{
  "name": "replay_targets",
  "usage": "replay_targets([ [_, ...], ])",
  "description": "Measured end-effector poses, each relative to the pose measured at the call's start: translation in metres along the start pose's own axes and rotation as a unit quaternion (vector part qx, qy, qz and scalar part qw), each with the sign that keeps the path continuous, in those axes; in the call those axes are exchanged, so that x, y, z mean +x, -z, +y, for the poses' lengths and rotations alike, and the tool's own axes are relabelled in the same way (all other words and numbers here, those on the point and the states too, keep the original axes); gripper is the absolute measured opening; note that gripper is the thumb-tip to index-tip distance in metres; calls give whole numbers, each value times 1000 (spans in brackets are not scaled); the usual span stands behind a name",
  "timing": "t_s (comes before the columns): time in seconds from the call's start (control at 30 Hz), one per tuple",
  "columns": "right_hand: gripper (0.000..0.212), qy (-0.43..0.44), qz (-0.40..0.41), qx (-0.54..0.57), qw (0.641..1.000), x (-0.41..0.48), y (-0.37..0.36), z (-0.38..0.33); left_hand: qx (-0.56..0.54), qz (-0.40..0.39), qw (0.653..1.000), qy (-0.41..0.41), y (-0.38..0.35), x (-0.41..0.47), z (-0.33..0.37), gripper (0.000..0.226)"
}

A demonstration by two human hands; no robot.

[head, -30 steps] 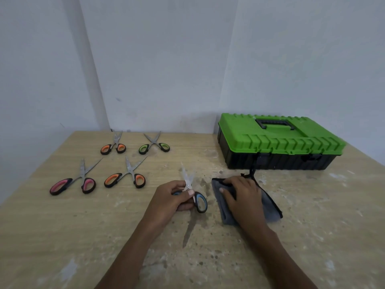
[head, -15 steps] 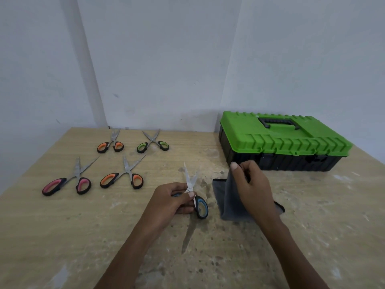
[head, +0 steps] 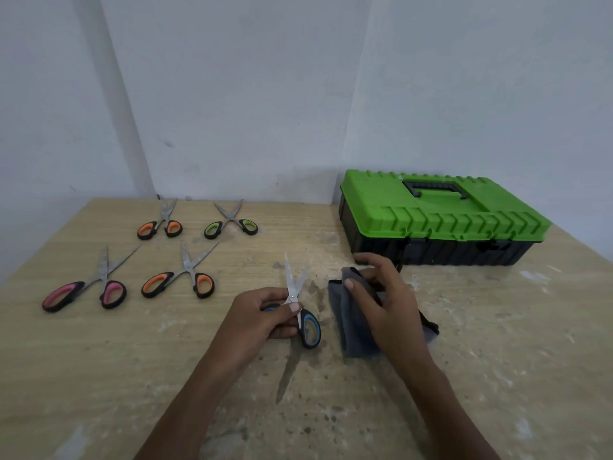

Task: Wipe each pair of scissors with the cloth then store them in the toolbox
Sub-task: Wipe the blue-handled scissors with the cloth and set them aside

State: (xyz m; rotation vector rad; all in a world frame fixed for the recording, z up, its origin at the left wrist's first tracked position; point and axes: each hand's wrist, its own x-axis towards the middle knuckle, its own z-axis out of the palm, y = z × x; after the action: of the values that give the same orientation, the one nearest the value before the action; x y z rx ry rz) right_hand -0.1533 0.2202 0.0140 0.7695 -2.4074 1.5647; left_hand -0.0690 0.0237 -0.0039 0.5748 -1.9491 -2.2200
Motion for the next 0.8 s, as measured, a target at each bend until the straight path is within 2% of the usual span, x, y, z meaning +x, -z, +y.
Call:
replay_targets([
  [0.1,11,56,50,-53,996,-5,-15,-8,3,-1,1000,-2,-1,-2,2,31],
  [0.2,5,155,74,-73,982,4,-23,-19,-2,5,1000,5,-2,-2,3,39],
  [0.3,1,203,19,-80,976,8,-36,-25,5,0,1000,3,-1,-1,4,40],
  [0.4,10,201,-52,-101,973,-3,-52,-9,20,-17,1000,-6,1,-2,3,33],
  [0.53,27,194,-66,-129,970,-3,-55,3,39,-21,999,-17,2,-1,0,27],
  [0.7,16,165,-48,-132,976,2,-53,7,31,-6,999,-11,0,-2,0,26],
  [0.8,19,188,-48,-141,971,-2,-54,3,27,-8,999,-14,0,-1,0,26],
])
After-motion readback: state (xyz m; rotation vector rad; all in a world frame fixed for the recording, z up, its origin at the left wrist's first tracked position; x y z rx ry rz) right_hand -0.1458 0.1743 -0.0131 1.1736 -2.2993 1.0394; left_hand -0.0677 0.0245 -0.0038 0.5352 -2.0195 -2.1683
